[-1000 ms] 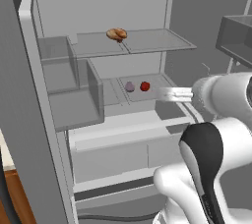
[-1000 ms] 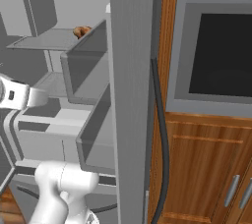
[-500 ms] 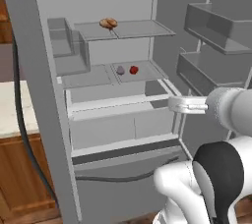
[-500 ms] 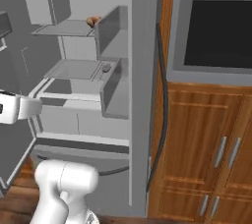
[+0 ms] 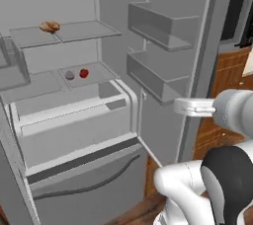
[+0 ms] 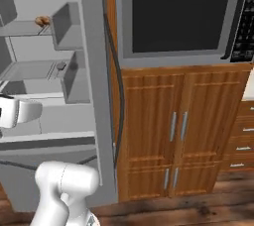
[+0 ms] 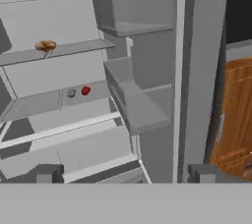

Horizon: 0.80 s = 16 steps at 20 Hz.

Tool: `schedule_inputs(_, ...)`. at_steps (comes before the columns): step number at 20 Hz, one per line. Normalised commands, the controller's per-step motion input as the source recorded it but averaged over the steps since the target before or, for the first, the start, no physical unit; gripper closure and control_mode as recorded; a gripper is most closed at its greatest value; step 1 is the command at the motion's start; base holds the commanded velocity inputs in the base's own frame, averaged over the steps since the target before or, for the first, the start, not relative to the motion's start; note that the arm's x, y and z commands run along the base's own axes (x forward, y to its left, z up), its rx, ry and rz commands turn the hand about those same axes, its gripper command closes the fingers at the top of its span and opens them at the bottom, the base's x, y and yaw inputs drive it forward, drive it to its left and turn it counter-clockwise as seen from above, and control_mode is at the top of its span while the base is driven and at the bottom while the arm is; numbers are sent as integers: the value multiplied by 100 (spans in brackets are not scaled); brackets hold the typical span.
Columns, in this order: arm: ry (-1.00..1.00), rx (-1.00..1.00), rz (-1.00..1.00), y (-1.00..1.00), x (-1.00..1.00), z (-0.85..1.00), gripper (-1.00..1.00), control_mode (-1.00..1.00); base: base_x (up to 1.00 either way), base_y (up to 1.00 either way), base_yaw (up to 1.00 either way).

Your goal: Transport the chicken drumstick and eggplant to the fridge. Place the chicken drumstick on the rack containing meat and place the eggplant on the rack containing the vegetable, ensuring meats and vegetables are on different racks.

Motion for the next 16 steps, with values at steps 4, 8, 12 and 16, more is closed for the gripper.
schedule_inputs(4,0,0,0,0,0,0,-100,100,-9,-16,-84)
schedule_inputs(8,0,0,0,0,0,0,-100,100,-36,-58,-60)
schedule_inputs(12,0,0,0,0,0,0,-100,100,-36,-69,-57)
schedule_inputs(16,0,0,0,0,0,0,-100,100,-19,-87,-58)
